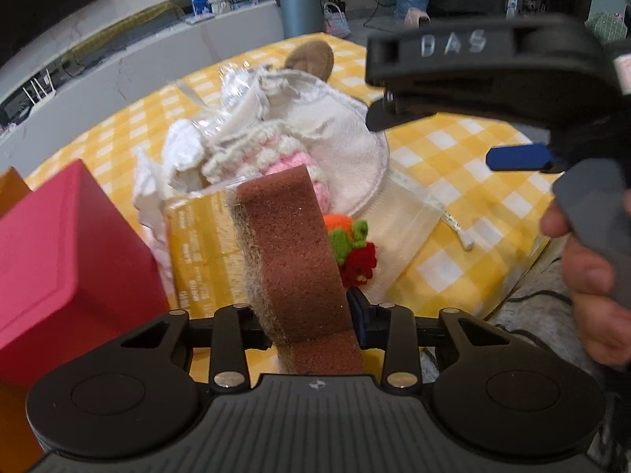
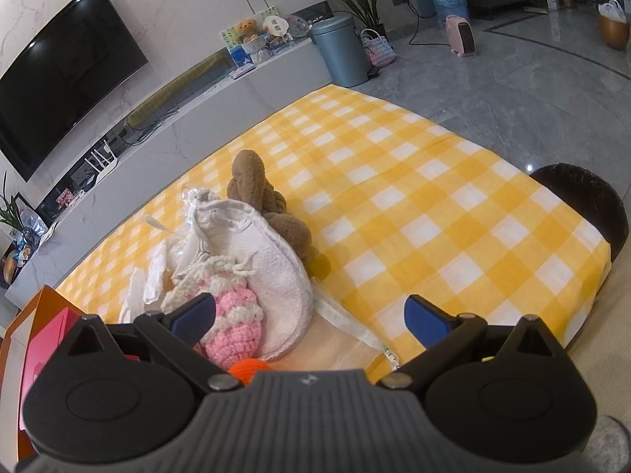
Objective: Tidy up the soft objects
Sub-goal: 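Grasp the brown bear-shaped sponge with the left tool while the right tool reaches toward the crocheted strawberry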
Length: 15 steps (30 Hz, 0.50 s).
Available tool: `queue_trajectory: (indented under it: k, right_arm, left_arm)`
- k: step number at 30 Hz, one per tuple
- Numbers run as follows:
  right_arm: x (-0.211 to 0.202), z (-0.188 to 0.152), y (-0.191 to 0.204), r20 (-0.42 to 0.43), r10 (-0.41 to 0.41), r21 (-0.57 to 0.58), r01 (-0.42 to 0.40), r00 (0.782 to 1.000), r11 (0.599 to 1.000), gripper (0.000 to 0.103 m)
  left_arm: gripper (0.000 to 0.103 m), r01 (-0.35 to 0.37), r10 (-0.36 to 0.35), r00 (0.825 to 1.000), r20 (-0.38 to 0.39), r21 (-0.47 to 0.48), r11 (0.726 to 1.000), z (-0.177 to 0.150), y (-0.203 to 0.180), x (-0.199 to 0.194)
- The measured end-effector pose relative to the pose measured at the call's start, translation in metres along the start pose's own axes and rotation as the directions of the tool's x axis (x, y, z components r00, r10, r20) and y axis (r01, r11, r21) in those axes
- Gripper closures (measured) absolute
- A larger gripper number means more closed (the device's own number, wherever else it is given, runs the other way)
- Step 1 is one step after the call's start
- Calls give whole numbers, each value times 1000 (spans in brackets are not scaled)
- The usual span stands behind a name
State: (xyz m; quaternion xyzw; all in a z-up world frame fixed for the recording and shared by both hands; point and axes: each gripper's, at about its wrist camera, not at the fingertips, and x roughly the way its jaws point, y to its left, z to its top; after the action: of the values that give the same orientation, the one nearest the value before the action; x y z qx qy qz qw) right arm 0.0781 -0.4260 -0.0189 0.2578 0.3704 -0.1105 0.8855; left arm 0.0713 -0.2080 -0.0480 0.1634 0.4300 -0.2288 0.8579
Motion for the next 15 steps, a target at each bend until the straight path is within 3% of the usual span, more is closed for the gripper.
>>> queue_trajectory:
  k: [3, 5, 6, 8, 15]
  right_arm:
    - [1, 0, 0, -7, -2, 3, 2, 1000, 1000, 3]
    - [2, 0, 2, -8, -6, -4, 6, 1000, 1000, 3]
    - [1, -1, 2, -7, -7, -8, 7, 1000, 1000, 3]
    - [1, -1, 4, -5, -10, -15, 9, 1000, 1000, 3]
    - [2, -2, 5, -12, -13, -26, 13, 1000, 1000, 3]
  left_arm:
    - [58, 18, -17, 1000, 12, -25, 1000, 0, 7, -13]
    - [38, 18, -17, 1000, 15, -38, 999, 0, 12, -16]
    - [38, 9, -9, 1000, 17, -33, 999, 0, 14, -17]
    - [60, 10, -10, 1000, 8, -12, 1000, -2, 15, -16]
    - [65, 47, -47, 999, 16, -13, 999, -4, 19, -21]
